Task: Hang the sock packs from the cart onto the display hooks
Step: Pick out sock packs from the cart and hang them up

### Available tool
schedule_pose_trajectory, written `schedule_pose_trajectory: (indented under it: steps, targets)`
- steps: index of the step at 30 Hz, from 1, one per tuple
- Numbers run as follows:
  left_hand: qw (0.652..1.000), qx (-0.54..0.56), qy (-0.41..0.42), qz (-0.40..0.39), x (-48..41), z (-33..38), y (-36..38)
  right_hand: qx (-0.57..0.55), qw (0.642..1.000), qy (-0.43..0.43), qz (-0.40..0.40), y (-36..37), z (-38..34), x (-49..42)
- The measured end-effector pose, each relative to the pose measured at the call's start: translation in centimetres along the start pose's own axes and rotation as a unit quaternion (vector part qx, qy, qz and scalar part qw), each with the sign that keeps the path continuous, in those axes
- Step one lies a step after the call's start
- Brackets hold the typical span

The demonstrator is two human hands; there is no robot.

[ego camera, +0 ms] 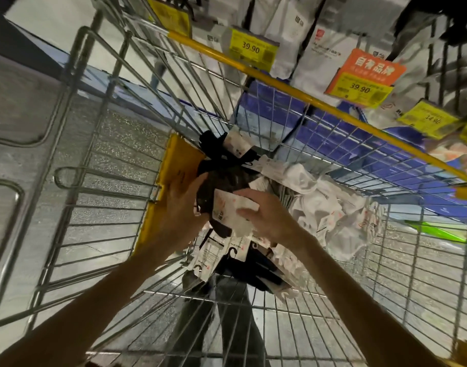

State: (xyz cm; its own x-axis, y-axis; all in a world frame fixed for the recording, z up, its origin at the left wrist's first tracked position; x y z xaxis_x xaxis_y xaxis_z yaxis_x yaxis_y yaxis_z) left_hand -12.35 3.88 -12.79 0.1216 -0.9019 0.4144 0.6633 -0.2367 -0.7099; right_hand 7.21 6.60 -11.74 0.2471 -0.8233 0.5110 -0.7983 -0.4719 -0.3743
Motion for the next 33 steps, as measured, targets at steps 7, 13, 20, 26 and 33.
schedule_pose_trajectory:
  steps: [7,13,20,26,33]
  targets:
    - [0.941,-0.153,0.193,-0.23,-0.7,-1.6,0.9,0.226,0.948,-0.168,-0.148,0.1,-4.9,0.1]
    - [0.968,0.09,-0.02,-0.235,0.7,-3.8,1.9,-0.021,0.998,-0.015,-0.056,0.5,-2.0,-2.2]
    - [0.932,0.305,-0.185,-0.07,2.1,-5.0,2.4,0.24,0.962,0.118,0.056,4.6,5.5,-6.5]
    - [0.945,0.29,-0.151,-0.021,2.2,-5.1,2.7,0.321,0.93,0.179,-0.007,7.4,5.8,-7.5]
    - [0.959,0.258,-0.117,-0.005,2.4,-5.1,2.9,0.344,0.912,0.221,-0.027,9.7,6.8,-8.2]
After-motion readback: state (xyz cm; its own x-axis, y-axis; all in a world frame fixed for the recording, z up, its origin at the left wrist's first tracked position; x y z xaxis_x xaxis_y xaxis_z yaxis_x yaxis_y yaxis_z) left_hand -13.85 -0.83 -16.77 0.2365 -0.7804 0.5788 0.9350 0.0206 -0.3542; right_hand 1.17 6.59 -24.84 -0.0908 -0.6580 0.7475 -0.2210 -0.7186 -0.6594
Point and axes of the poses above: each hand's wrist, its own x-axis away from the middle knuckle, its own y-axis out of the palm, z = x × y, the point moved 2 cm from there along -x, towards the middle knuckle, and after that the axes turned 8 degrees about z, right-handed, at the moved point
